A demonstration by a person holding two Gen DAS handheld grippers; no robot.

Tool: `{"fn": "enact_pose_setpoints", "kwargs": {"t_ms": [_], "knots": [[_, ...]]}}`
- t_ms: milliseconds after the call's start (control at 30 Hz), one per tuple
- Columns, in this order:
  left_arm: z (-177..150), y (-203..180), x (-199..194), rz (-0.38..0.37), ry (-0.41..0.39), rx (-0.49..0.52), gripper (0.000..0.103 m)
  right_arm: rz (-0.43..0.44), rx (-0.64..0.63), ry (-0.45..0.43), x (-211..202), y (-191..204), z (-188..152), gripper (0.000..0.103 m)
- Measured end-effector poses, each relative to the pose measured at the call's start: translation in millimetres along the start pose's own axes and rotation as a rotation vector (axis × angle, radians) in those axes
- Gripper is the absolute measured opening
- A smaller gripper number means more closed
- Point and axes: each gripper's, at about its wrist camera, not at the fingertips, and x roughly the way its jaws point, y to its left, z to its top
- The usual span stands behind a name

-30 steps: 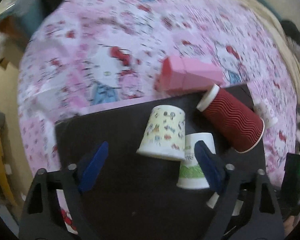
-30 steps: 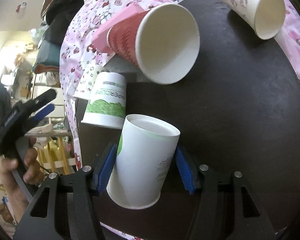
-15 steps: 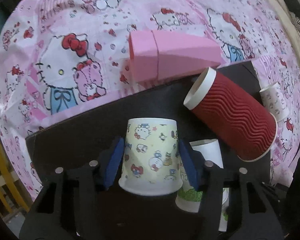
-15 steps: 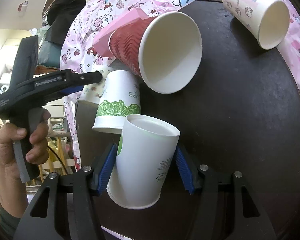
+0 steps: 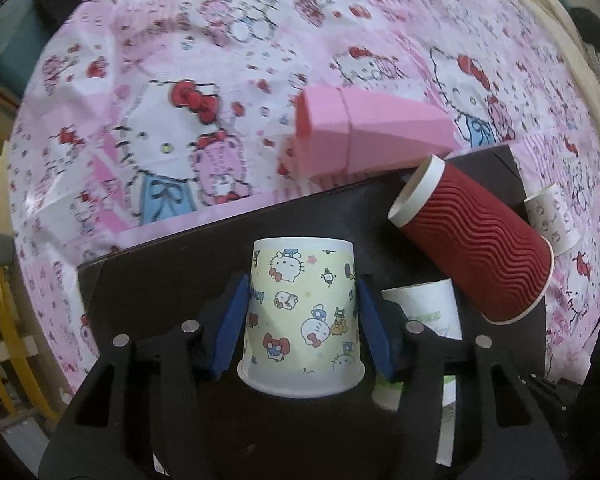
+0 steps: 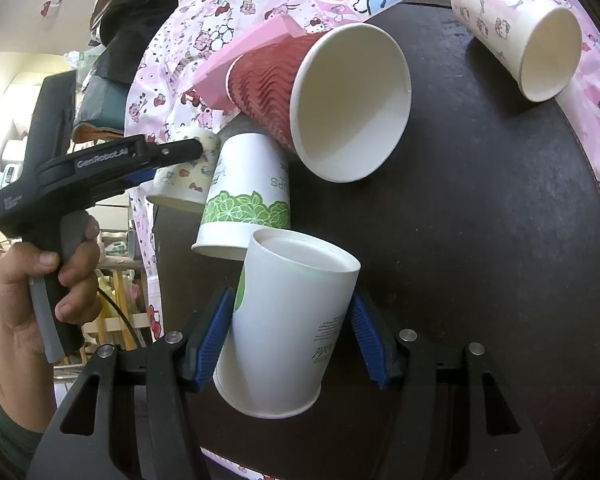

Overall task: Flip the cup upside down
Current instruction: 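Stand both held cups rim-down on the board and open both tools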

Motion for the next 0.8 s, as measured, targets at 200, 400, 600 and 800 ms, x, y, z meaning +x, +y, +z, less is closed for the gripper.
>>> {"fn": "enact_pose_setpoints", "kwargs": {"t_ms": [200,400,600,800], "knots": [[-22.2,5.5,-13.5,0.002,-0.03,-0.006,0.05,0.011,-0.026,-0.006,-4.1,5.6,-6.1,0.061],[-53.6,15.2,-26.4,0.003,-0.062,-0.028,0.049,0.022,-0.053,-0.006,-9.9,8.0,-12.8,0.061],[-83.0,42.0,-42.4,-0.009,-0.118,-0.094,0.049,0.039,-0.083,-0.023,-21.3,11.8,-22.2,0.061],[-108.1,90.0,-66.5,-0.025,-0.266,-0.23,0.05,0.087,-0.167,-0.063,-38.7,32.5,-30.2,0.061]]}}
